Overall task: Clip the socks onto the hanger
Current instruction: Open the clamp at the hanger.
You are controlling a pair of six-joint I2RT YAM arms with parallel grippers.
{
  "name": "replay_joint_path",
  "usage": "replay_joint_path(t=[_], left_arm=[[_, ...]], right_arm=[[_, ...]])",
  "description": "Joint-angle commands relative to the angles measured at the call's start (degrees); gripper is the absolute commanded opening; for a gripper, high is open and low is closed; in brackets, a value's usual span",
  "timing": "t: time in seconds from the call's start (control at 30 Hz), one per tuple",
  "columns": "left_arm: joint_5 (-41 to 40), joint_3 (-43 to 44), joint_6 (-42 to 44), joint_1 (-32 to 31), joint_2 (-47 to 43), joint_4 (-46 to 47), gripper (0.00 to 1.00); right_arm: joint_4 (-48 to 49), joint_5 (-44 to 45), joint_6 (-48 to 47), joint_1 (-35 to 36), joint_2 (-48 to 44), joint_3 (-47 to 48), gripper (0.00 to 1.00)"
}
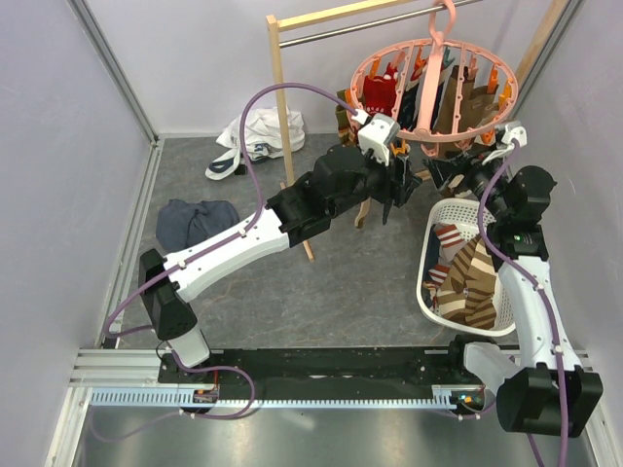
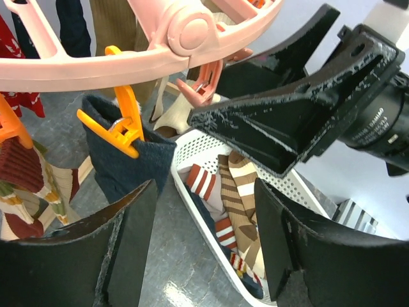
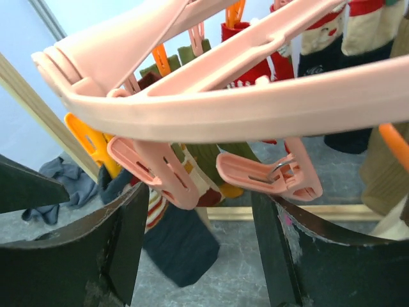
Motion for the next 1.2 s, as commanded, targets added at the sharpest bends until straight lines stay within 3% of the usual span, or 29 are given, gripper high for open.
replay_joint_path(t=[0.0, 0.3, 0.47, 1.03, 1.17], left_arm=[[-0.49, 2.71, -1.18, 0.25, -0.51, 3.55, 0.68], [-0.84, -0.28, 0.05, 0.25, -2.97, 6.37, 0.64], [-1.28, 0.77, -0.48, 0.34, -2.62, 6.46, 0.64], [-0.49, 7.28, -6.19, 0.25, -0.07, 2.94, 0.61], [-0.31, 7.63, -6.45, 0.25, -0.07, 2.94, 0.60]], right_arm=[[11.19, -9.69, 2.86, -1.77, 1.85, 1.77, 0.71], [23.05, -17.71, 7.88, -1.77, 4.58, -0.17, 0.62], [23.77, -19.82, 9.19, -1.77, 5.89, 0.44, 0.53], [24.91, -21.76, 9.81, -1.25, 8.62, -2.72, 0.55], [25.26, -22.20, 9.99, -0.89, 8.97, -2.54, 0.48]])
